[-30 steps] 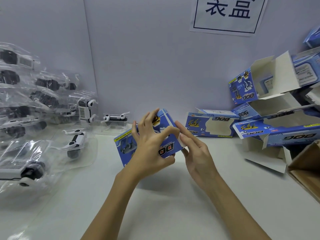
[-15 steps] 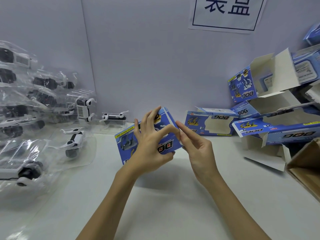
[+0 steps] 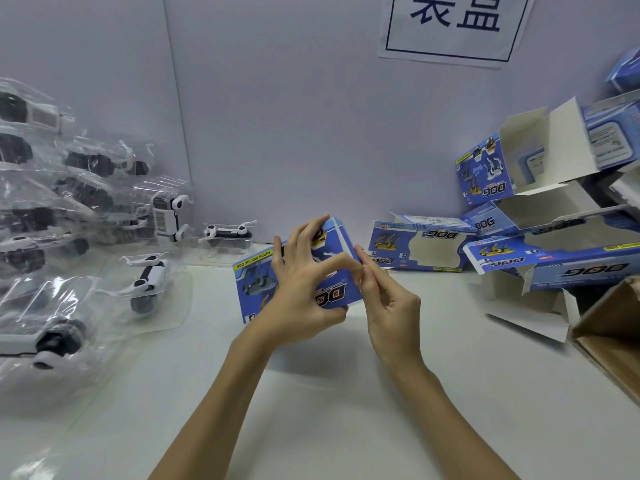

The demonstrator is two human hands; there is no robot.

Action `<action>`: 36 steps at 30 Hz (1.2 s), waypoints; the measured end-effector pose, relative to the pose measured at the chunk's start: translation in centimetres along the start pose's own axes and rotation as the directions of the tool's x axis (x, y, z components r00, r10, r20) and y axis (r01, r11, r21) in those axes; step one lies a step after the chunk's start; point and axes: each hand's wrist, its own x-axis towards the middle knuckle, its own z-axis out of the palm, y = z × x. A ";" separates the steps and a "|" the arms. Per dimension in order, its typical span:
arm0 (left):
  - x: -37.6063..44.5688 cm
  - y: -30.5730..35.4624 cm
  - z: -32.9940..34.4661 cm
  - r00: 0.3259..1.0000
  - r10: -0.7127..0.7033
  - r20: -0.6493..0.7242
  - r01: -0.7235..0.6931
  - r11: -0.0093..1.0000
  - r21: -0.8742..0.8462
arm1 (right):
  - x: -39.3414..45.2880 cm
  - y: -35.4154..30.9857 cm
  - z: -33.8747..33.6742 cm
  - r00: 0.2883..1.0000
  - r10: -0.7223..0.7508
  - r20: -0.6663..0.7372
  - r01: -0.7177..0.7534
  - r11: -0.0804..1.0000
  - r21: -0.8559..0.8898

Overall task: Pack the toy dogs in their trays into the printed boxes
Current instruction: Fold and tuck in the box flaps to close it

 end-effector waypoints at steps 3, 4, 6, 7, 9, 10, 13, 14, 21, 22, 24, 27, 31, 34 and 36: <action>-0.1 -0.2 0.2 1.000 0.012 -0.026 -0.012 1.000 -0.006 | 0.0 0.0 0.2 0.999 0.044 0.009 -0.044 0.998 0.048; -0.2 -0.3 0.3 0.999 0.019 -0.042 -0.019 1.000 0.002 | 0.0 0.0 0.3 0.998 0.059 0.019 -0.060 0.996 0.073; -0.3 -0.4 0.6 0.996 0.026 -0.089 -0.024 0.999 0.025 | -0.1 0.0 0.6 0.995 0.083 0.051 -0.089 0.988 0.127; -0.3 -0.5 0.6 0.992 0.024 -0.120 -0.022 0.999 0.024 | -0.1 0.1 0.7 0.994 0.081 0.071 -0.090 0.986 0.142; -0.4 -1.0 0.5 0.982 0.033 -0.188 -0.025 0.999 0.041 | -0.3 0.1 0.8 0.993 0.037 0.111 -0.050 0.991 0.124; -0.4 -1.3 0.5 0.976 0.044 -0.214 -0.032 0.998 0.060 | -0.3 0.2 0.8 0.992 0.009 0.129 -0.022 0.994 0.107; -0.4 -1.7 0.5 0.967 0.060 -0.248 -0.043 0.996 0.075 | -0.4 0.4 0.9 0.985 -0.049 0.163 0.035 0.995 0.089; -0.3 -1.7 0.5 0.966 0.060 -0.252 -0.042 0.996 0.075 | -0.4 0.3 1.0 0.984 -0.058 0.169 0.042 0.994 0.097; -0.4 -1.9 1.4 0.967 0.059 -0.249 -0.041 0.996 0.075 | -0.2 0.0 0.3 0.993 -0.046 0.110 0.041 0.998 0.052; -0.4 -1.8 1.5 0.967 0.072 -0.245 -0.055 0.996 0.076 | 0.1 -0.1 0.1 0.995 -0.034 0.092 0.030 0.999 0.041; -0.4 -1.4 1.9 0.966 0.121 -0.227 -0.102 0.991 0.091 | 0.5 -0.5 0.1 0.996 -0.022 0.083 0.021 1.000 0.012; -0.4 -0.7 3.1 0.964 0.165 -0.208 -0.140 0.982 0.127 | 0.6 -0.6 0.2 0.994 0.011 0.111 -0.015 1.000 0.028; -0.5 -0.6 3.7 0.957 0.174 -0.230 -0.150 0.982 0.116 | 0.4 -0.7 0.4 0.992 0.021 0.128 -0.026 0.999 0.033; -0.5 -0.8 3.6 0.954 0.167 -0.250 -0.144 0.984 0.107 | 0.4 -0.9 0.7 0.986 -0.003 0.165 -0.002 1.000 0.027; -0.4 -0.9 3.5 0.955 0.154 -0.252 -0.134 0.986 0.094 | 0.5 -0.6 0.6 0.980 0.001 0.199 -0.010 0.999 0.045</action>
